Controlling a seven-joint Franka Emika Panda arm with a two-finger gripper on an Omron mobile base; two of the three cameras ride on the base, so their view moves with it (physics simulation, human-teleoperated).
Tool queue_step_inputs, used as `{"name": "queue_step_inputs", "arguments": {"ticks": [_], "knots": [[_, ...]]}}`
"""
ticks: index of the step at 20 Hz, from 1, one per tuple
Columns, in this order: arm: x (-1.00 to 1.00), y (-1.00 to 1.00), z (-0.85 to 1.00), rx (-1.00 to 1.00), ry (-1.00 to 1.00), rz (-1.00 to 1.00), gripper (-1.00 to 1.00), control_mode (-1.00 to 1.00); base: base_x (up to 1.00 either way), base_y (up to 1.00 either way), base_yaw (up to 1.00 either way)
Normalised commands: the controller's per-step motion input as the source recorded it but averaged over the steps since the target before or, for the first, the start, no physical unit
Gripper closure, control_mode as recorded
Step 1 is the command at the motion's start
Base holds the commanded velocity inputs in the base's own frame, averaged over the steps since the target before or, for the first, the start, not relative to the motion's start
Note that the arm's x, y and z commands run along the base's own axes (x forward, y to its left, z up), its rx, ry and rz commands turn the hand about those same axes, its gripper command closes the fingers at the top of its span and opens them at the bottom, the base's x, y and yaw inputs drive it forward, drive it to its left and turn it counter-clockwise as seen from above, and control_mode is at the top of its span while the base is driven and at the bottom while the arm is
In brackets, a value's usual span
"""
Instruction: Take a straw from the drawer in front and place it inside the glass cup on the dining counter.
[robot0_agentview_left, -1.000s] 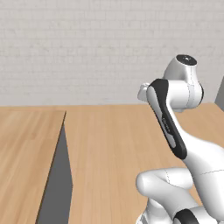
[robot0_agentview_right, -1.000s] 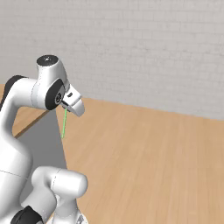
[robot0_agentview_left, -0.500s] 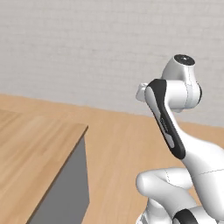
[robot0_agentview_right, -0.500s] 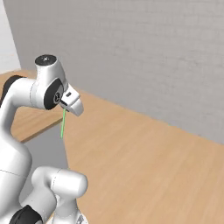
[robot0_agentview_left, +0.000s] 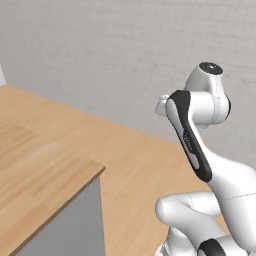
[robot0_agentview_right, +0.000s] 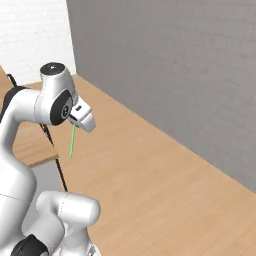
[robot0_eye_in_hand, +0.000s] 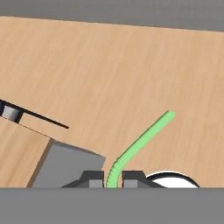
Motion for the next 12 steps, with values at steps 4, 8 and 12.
{"name": "queue_step_inputs", "arguments": {"ticks": [4, 8, 12], "knots": [[0.00, 0.00, 0.00, 0.00, 0.00, 0.00, 1.00, 1.00, 0.87, -0.76, 0.54], [0.00, 0.00, 0.00, 0.00, 0.00, 0.00, 1.00, 1.00, 0.84, -0.73, 0.56], [0.00, 0.00, 0.00, 0.00, 0.00, 0.00, 1.00, 1.00, 0.87, -0.60, 0.60]]}}
